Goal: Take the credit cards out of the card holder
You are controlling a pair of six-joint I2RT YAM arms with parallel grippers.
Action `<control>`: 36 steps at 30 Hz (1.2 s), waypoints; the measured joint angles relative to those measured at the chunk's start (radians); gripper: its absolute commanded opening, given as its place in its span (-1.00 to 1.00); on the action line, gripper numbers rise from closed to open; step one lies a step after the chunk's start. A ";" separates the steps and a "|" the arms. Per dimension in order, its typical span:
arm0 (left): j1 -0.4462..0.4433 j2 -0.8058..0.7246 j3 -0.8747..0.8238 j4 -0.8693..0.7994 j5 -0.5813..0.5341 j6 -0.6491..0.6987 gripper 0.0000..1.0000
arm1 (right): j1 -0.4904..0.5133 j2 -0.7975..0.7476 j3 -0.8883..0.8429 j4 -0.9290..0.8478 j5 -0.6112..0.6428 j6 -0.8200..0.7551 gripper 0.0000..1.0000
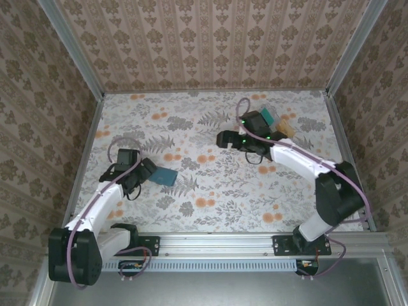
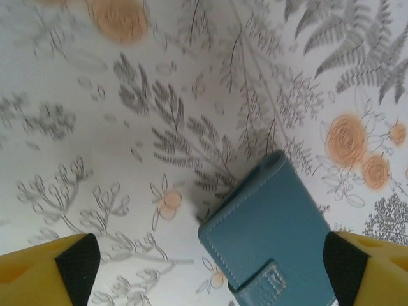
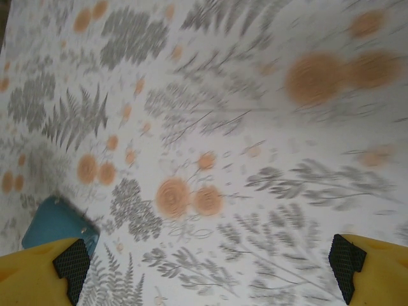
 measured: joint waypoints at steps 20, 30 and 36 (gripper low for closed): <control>-0.126 0.132 -0.060 0.222 0.101 -0.243 0.20 | 0.173 0.315 0.211 0.034 -0.172 0.163 0.29; -0.125 0.252 0.023 0.240 0.190 -0.152 -0.35 | 0.181 0.336 0.215 0.023 -0.159 0.197 0.10; -0.127 0.327 0.113 0.274 0.251 -0.091 -0.42 | 0.181 0.374 0.253 0.026 -0.181 0.217 -0.01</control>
